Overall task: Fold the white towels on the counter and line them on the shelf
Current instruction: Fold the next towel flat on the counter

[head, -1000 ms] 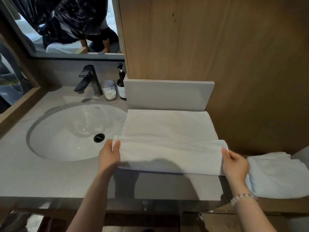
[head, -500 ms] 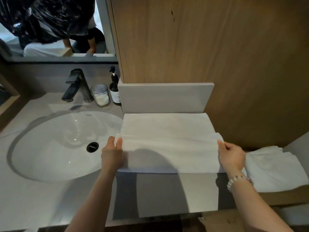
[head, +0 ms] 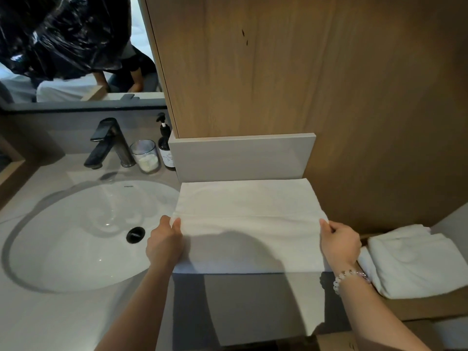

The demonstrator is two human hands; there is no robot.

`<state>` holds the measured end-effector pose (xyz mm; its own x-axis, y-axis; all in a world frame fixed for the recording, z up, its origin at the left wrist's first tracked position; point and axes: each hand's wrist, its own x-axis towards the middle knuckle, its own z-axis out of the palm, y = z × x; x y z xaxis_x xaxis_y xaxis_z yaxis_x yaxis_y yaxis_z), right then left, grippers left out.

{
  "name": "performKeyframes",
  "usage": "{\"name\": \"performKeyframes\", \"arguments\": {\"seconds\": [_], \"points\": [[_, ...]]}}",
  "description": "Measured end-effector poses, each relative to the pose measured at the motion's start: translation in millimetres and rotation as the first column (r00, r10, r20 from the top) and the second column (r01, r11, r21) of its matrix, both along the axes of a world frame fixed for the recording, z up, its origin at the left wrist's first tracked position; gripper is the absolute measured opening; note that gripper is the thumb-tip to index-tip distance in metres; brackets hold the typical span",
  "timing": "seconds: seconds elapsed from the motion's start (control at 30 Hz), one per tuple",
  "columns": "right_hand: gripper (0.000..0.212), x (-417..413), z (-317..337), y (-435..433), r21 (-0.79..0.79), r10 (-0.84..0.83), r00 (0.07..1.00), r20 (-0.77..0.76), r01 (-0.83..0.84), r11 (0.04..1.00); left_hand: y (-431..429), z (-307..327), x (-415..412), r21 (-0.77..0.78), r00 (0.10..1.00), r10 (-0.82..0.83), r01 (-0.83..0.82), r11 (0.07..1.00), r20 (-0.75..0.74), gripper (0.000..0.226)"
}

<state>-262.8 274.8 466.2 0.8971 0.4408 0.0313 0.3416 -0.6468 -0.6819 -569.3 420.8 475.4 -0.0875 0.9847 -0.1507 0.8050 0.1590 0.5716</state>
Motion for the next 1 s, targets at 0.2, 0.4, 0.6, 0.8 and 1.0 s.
{"name": "performKeyframes", "arguments": {"seconds": [0.2,0.4,0.6,0.8,1.0], "points": [[0.034,1.4,0.3,2.6,-0.015,-0.005,1.000,-0.001,0.005,1.000,5.2,0.1,2.9,0.024,0.987,-0.096,0.100,0.995,-0.126,0.033],[0.031,-0.6,-1.5,2.9,-0.040,-0.005,0.998,0.066,0.008,0.999,3.1,-5.1,4.4,0.066,0.982,-0.102,0.113,0.991,-0.159,0.029],[0.027,2.7,-2.6,6.1,-0.036,-0.011,0.999,0.041,0.012,0.999,2.0,1.9,11.5,0.072,0.955,-0.056,0.080,0.994,-0.290,0.036],[0.026,-46.2,18.8,16.0,0.098,0.168,0.912,0.374,-0.219,0.971,-31.0,-0.7,50.4,0.240,0.830,-0.363,0.490,0.838,-0.424,0.054],[0.034,-112.5,-8.7,48.1,-0.214,0.640,0.663,0.388,-0.611,0.762,-64.2,-7.4,85.4,0.079,0.670,-0.596,0.691,0.719,-0.442,0.056]]}}
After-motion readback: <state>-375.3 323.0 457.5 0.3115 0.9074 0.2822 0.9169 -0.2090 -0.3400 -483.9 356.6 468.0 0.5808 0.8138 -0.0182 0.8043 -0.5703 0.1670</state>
